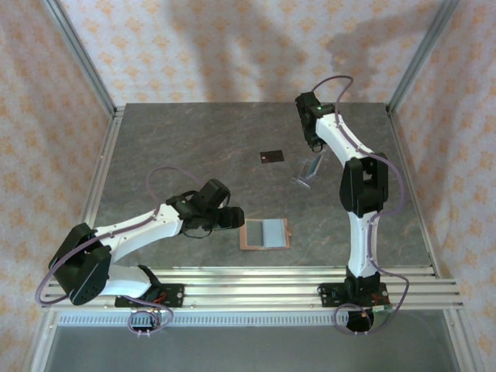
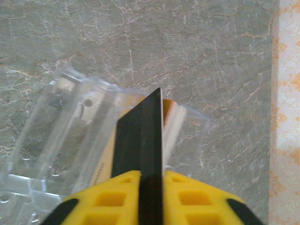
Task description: Put the credit cards into the card holder
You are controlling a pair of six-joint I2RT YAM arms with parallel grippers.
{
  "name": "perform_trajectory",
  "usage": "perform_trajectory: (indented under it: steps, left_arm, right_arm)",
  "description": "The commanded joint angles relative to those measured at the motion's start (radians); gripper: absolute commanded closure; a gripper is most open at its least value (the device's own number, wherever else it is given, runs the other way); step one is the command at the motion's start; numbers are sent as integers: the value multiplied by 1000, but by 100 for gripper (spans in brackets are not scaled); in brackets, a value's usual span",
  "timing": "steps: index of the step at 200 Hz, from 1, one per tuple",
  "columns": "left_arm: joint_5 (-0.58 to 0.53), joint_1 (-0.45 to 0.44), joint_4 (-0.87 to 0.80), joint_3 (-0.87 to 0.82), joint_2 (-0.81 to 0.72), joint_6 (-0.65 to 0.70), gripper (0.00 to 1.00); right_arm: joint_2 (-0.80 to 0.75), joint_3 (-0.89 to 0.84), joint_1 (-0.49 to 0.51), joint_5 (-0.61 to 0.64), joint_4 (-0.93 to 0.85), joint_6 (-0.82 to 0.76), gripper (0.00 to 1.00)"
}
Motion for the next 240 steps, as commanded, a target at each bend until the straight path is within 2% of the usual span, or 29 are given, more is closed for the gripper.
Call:
perform_trajectory:
  steps: [1, 59, 121, 162, 186, 221, 240]
  left_arm:
    - [7, 9, 2, 1, 9, 22, 27]
    - [16, 9, -10, 20, 21, 35, 27]
    - [4, 9, -45, 54, 11, 49, 27]
    - [2, 9, -40, 60, -9, 54, 27]
    - [21, 9, -35, 76, -33, 51, 27]
    - [95, 9, 7, 83, -73, 48, 27]
    - [182, 12, 89, 78, -84, 17, 28]
  right_arm:
    - [-41, -6, -7, 16, -38, 5, 89]
    - [-48, 12, -8, 6, -61, 18, 97]
    - [-99, 22, -5, -33, -90, 75, 98]
    - [-197, -19, -6, -99, -89, 121, 99]
    - [-288, -61, -7, -211, -89, 142, 99]
    - [-470, -215, -7, -507, -75, 150, 100]
    - [-599, -342, -8, -671, -31, 179, 100]
